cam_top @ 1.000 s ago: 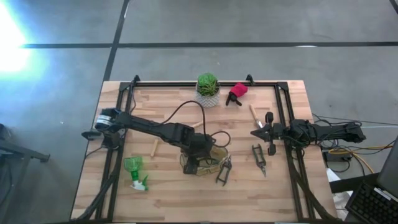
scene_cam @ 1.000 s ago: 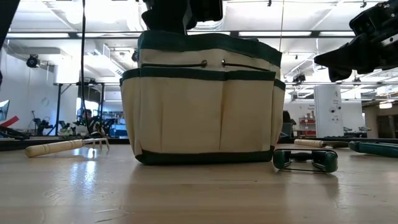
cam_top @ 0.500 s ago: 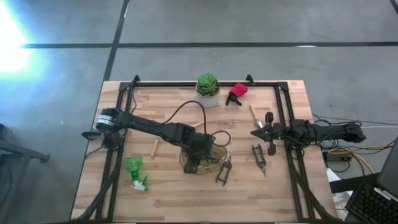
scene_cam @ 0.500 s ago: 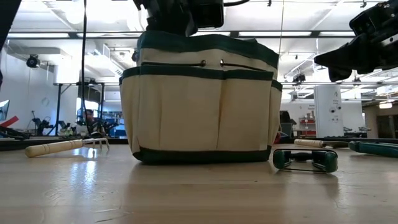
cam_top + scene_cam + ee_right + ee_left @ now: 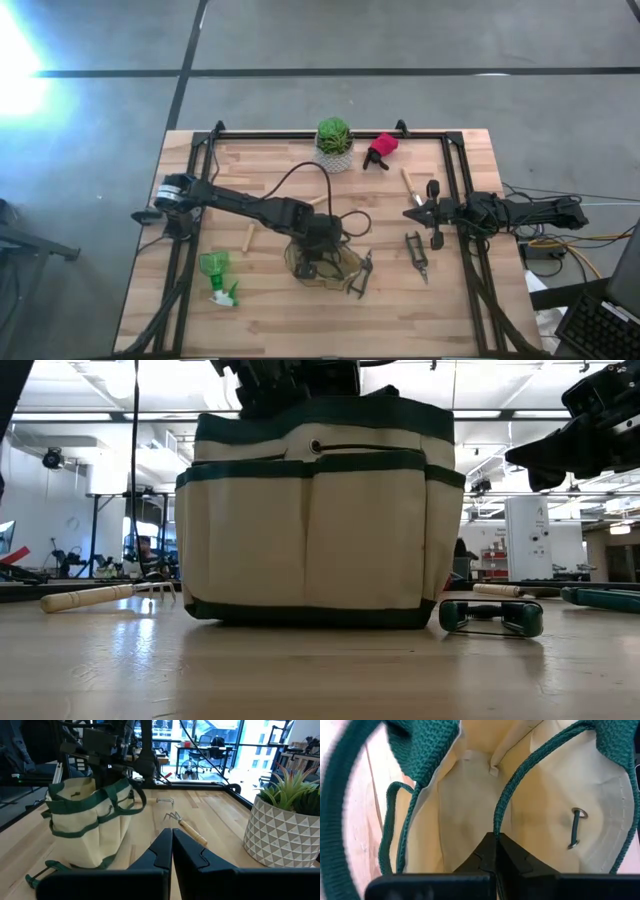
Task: Pick & Place Garden tools in Gardening bag
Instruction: Move the white gardening bag to the center of the table
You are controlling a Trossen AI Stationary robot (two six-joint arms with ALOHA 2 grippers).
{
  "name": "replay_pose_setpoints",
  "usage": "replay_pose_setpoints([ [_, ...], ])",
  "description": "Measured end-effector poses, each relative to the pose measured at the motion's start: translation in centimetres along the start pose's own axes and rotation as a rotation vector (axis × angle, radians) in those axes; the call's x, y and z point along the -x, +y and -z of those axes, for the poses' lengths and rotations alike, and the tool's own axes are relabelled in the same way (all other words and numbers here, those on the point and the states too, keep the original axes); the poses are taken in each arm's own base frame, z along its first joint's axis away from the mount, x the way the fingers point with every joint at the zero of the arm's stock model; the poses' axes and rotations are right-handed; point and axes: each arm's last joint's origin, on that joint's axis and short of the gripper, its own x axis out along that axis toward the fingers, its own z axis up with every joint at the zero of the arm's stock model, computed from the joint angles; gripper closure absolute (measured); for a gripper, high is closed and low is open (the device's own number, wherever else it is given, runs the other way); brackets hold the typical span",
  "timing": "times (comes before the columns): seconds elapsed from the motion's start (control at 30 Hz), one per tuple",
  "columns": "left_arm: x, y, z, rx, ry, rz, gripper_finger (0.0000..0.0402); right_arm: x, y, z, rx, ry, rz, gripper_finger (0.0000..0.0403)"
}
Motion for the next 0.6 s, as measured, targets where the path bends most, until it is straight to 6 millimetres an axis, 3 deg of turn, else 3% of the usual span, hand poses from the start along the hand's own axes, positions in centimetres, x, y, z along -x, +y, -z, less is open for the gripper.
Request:
replay_pose_setpoints([
  [0.6, 3.4, -0.5, -0.3, -0.018, -0.056, -0.042, 0.04, 0.0, 0.0, 0.0, 0.0, 0.0, 0.0, 0.0394],
])
